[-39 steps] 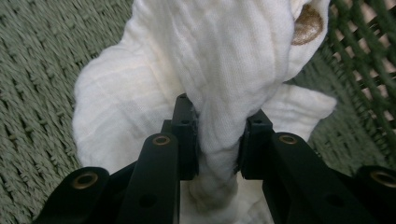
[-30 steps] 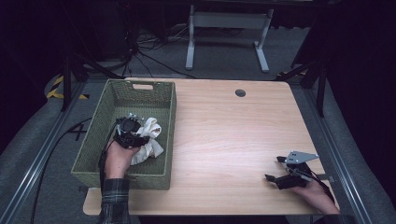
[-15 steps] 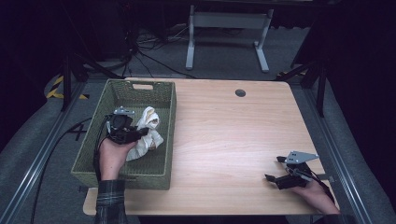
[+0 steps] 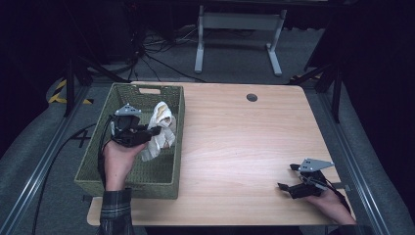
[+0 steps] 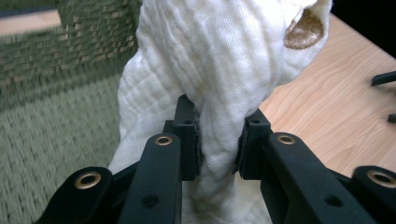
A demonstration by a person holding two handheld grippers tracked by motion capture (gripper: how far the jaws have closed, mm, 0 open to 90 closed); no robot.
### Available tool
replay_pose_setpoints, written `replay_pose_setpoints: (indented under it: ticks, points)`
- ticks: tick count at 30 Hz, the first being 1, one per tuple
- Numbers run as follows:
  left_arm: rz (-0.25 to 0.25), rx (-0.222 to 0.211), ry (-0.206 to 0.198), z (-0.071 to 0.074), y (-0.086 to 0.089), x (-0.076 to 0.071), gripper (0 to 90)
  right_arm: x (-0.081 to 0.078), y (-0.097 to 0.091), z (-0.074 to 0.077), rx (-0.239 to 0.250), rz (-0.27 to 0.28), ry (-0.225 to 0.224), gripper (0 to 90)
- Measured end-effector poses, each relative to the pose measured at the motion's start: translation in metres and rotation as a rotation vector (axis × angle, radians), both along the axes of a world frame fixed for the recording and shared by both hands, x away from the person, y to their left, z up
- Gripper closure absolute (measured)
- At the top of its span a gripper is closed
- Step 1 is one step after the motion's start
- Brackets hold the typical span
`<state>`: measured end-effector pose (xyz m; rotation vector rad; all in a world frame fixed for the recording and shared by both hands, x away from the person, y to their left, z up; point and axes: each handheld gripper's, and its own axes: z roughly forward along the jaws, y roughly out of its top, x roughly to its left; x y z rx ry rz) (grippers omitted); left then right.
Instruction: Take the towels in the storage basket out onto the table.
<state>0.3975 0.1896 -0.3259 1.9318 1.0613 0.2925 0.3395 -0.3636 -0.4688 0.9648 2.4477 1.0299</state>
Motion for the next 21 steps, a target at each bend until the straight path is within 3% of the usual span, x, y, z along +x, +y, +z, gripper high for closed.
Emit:
replay_pose_setpoints:
  ticks: [7,9,10,21]
  points:
    - [-0.026,-0.031,-0.065,0.021,-0.011,-0.006,74.6,0.0,0.0,0.0,0.0,0.0,0.0,7.8]
    - [-0.03,-0.035,-0.066,0.025,-0.013,-0.007,74.6,0.0,0.0,0.0,0.0,0.0,0.0,7.9]
    - [-0.051,-0.062,-0.09,0.03,-0.018,-0.008,74.7,0.0,0.0,0.0,0.0,0.0,0.0,7.8]
    - [-0.153,-0.093,-0.119,0.044,-0.051,-0.008,75.2,0.0,0.0,0.0,0.0,0.0,0.0,7.8]
